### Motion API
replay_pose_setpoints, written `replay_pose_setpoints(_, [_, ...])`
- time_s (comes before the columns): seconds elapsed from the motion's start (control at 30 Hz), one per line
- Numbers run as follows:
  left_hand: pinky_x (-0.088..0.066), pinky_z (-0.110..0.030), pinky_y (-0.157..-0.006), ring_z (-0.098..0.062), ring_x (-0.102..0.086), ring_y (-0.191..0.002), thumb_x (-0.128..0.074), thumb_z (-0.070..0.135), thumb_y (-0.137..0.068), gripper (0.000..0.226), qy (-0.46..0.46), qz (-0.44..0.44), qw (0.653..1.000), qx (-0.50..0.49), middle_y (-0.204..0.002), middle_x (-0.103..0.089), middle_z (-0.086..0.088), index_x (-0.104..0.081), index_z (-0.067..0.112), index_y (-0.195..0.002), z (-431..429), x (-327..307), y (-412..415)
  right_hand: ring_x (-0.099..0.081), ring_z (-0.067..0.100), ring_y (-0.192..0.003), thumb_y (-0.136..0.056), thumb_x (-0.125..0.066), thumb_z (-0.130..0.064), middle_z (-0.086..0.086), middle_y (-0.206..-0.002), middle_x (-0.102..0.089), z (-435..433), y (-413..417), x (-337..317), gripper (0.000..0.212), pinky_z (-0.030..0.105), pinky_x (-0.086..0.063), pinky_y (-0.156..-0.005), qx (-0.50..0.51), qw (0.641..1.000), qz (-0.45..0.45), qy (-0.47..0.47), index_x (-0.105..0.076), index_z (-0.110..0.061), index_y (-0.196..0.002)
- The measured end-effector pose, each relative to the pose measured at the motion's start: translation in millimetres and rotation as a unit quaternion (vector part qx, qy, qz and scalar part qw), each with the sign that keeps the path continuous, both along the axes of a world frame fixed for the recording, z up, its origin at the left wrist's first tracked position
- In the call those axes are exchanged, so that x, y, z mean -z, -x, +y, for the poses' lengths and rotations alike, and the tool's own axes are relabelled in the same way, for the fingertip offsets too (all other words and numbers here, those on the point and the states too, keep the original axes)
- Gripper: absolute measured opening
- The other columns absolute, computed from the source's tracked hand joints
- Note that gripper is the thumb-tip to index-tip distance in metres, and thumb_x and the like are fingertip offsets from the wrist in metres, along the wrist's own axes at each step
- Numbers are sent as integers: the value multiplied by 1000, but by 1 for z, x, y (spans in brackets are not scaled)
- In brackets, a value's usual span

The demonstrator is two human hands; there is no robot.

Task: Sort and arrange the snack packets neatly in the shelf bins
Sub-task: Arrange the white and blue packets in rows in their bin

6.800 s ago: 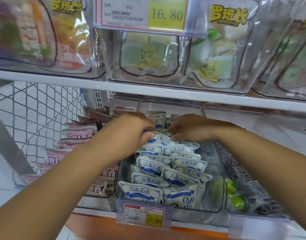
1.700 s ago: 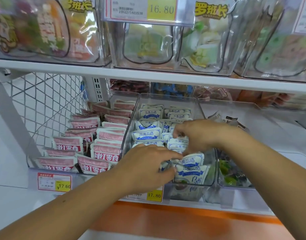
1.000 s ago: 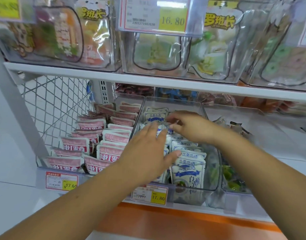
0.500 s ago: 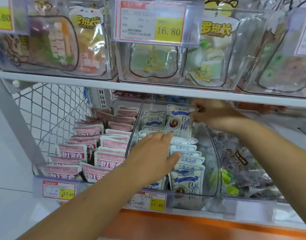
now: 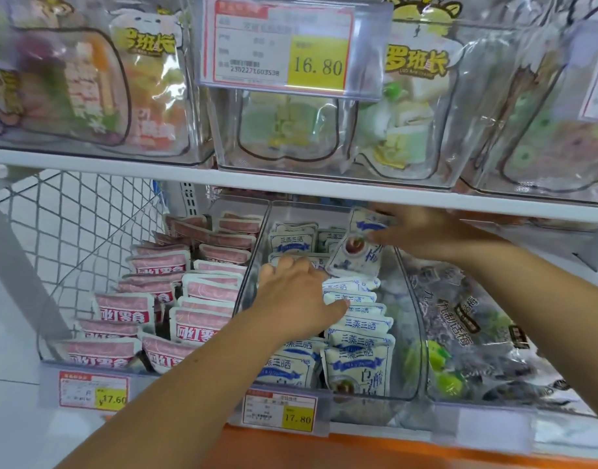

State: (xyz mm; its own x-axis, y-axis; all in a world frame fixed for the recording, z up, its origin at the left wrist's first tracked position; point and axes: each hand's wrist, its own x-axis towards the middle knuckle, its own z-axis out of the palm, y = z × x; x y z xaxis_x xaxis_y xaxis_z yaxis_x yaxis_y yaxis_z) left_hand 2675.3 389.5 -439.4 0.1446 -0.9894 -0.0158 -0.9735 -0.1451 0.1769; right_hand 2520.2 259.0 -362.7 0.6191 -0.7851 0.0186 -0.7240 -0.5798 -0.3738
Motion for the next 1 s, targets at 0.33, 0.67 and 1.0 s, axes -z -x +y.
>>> replay_pose_setpoints(0.33, [-21, -37, -100, -11, -37, -124, -37, 61, -95, 37, 26, 67, 995, 66, -133, -47, 13, -45, 56, -131, 17, -4, -3, -56, 14, -80, -85, -70, -30, -7, -87, -58, 19, -25, 9, 14, 26, -39, -60, -141, 955, 261, 2, -58, -25, -88])
replay_pose_setpoints(0.67, [-16, -41, -105, -17, -23, -139, -27, 57, -99, 38, -22, 48, 995, 89, -159, -20, 8, -37, 59, -136, 23, -7, -4, -54, 19, -90, -89, -67, -19, -6, -86, -55, 25, -57, 12, 35, 26, -42, -70, -126, 917, 368, -86, -58, -10, -121])
replay_pose_setpoints(1.0, [-11, -39, -109, -19, -16, -140, -25, 51, -102, 42, -36, 23, 996, 73, -159, -13, 10, -29, 51, -144, 17, -3, -6, -58, 23, -95, -87, -66, -24, 0, -102, -61, 26, -45, 30, 25, 33, -50, -81, -171, 920, 349, 44, -60, -18, -111])
